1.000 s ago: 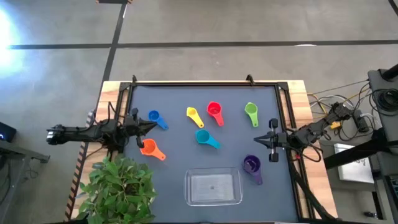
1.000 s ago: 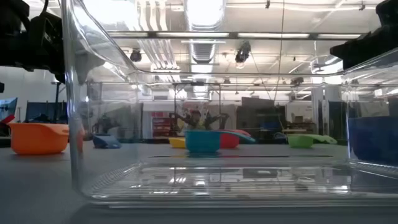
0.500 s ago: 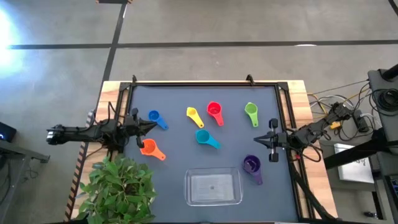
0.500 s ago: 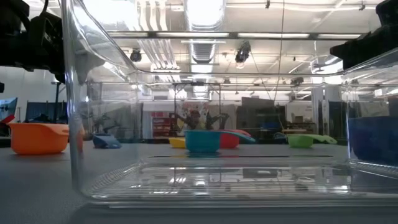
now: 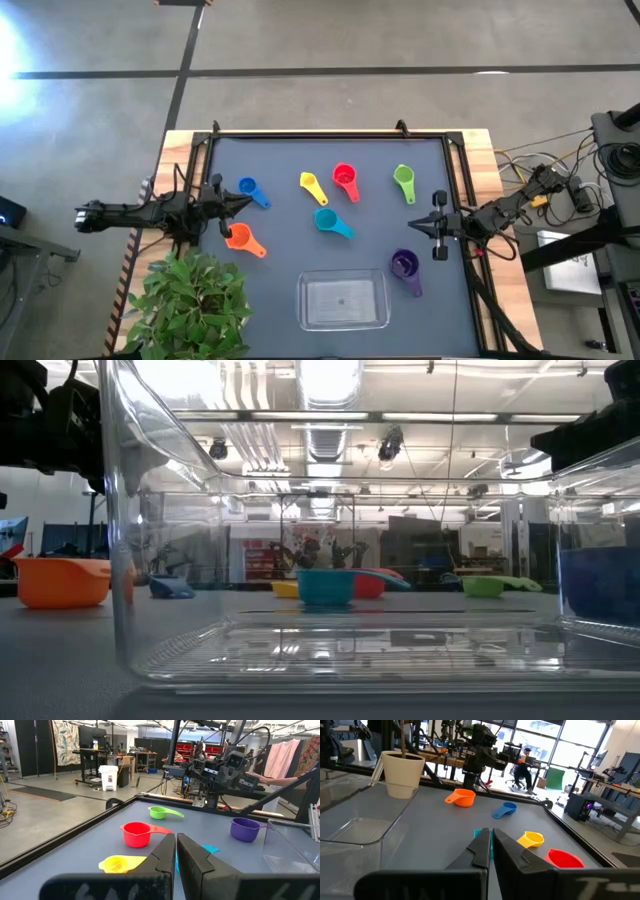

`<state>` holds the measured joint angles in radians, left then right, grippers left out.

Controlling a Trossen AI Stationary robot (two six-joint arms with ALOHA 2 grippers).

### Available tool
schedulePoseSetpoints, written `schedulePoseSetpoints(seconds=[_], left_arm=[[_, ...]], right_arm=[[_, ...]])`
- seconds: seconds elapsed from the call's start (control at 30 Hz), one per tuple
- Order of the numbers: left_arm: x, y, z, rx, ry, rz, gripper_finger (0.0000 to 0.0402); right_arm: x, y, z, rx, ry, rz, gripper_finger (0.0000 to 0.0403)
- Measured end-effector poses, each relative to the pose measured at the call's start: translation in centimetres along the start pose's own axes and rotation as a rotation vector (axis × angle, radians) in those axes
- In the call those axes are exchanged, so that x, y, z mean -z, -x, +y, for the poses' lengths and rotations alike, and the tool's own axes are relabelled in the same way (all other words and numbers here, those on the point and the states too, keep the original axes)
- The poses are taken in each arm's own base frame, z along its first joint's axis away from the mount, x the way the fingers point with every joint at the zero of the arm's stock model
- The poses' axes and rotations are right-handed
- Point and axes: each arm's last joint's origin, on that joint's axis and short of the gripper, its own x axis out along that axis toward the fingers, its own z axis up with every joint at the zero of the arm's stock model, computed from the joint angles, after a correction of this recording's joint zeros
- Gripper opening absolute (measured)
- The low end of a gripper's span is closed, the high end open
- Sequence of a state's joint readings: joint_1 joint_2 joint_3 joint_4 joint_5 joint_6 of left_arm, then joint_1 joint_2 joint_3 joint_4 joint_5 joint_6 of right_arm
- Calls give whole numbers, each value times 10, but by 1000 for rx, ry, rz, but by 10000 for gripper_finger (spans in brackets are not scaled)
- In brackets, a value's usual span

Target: Nest measuring cups in basket

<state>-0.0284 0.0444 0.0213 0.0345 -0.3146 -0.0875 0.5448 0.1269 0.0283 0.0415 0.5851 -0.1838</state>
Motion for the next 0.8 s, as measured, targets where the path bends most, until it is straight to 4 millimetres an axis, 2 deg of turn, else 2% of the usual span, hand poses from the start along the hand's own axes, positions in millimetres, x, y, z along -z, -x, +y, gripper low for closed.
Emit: schedulePoseSetpoints(seconds=[0.8], left_arm=[[0,0,0,0,0,0,0]], right_arm=[[0,0,0,0,0,0,9]])
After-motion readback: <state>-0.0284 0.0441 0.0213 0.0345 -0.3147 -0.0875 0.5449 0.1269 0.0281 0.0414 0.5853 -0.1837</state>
